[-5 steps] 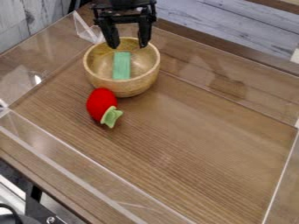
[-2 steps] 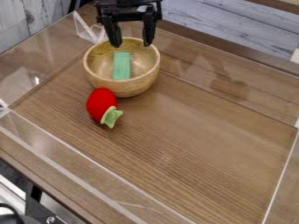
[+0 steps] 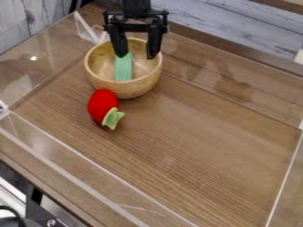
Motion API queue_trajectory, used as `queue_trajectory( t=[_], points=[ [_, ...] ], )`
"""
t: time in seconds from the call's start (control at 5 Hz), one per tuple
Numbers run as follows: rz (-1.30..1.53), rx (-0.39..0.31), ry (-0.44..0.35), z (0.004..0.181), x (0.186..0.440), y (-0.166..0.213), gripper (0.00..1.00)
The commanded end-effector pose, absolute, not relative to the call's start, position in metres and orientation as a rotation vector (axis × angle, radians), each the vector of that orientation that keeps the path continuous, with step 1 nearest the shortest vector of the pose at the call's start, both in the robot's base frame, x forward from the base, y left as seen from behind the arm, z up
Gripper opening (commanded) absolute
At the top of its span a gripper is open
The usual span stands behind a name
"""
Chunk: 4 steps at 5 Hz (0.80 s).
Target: Put the green block in the brown bowl
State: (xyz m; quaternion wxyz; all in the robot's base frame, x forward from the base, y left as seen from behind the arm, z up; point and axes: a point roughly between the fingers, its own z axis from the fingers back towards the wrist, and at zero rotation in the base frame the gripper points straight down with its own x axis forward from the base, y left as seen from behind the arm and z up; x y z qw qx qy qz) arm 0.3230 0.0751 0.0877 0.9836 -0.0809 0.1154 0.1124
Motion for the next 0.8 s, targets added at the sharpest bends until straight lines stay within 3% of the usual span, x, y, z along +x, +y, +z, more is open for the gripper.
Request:
queue_trajectory(
  t=[0.0, 0.4, 0.6],
  points=[
    [0.177, -0.151, 0.125, 0.1265, 0.3265, 0.0672, 1.0],
    [0.198, -0.171, 0.124, 0.1318, 0.3269, 0.0637, 1.0],
    [0.251, -0.178, 0.125, 0.13, 0.3278, 0.0669, 0.0]
  ],
)
